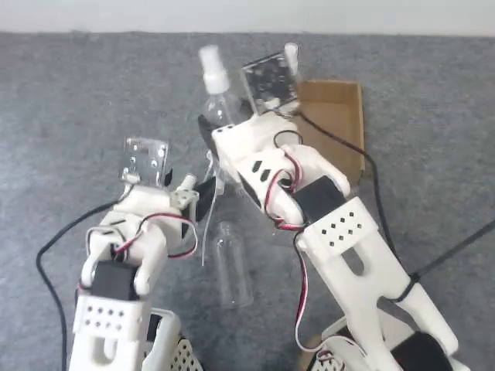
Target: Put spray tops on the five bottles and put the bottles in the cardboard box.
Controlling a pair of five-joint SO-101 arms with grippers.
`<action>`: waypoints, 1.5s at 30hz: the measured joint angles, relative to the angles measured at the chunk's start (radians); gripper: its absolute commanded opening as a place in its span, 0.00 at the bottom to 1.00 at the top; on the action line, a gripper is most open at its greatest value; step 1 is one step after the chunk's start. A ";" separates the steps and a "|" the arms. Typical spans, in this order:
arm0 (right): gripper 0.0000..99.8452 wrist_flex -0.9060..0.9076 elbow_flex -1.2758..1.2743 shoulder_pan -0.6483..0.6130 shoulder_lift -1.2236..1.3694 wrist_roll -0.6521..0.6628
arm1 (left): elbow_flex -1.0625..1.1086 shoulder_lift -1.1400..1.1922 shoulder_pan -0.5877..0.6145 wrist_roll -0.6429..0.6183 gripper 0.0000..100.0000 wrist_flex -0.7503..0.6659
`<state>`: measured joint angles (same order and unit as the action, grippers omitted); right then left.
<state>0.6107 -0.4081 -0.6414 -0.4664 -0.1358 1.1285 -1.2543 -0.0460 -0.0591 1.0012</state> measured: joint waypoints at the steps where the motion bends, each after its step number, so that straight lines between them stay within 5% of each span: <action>1: 0.01 -0.034 -0.018 0.011 0.000 0.000 | 0.000 -0.041 -0.002 0.000 0.25 0.023; 9: 0.01 -0.117 -0.071 0.015 0.002 0.000 | 0.031 -0.325 -0.078 0.002 0.34 0.091; 24: 0.01 0.035 -0.089 -0.075 -0.114 0.000 | 0.129 -0.339 -0.037 0.002 0.34 -0.021; 45: 0.01 0.155 -0.087 0.006 -0.236 0.031 | 0.149 -0.338 -0.031 0.011 0.30 -0.017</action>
<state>0.7656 -0.4956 -0.6352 -0.7027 -0.1051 1.2774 -1.5919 -0.0767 -0.0483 0.9843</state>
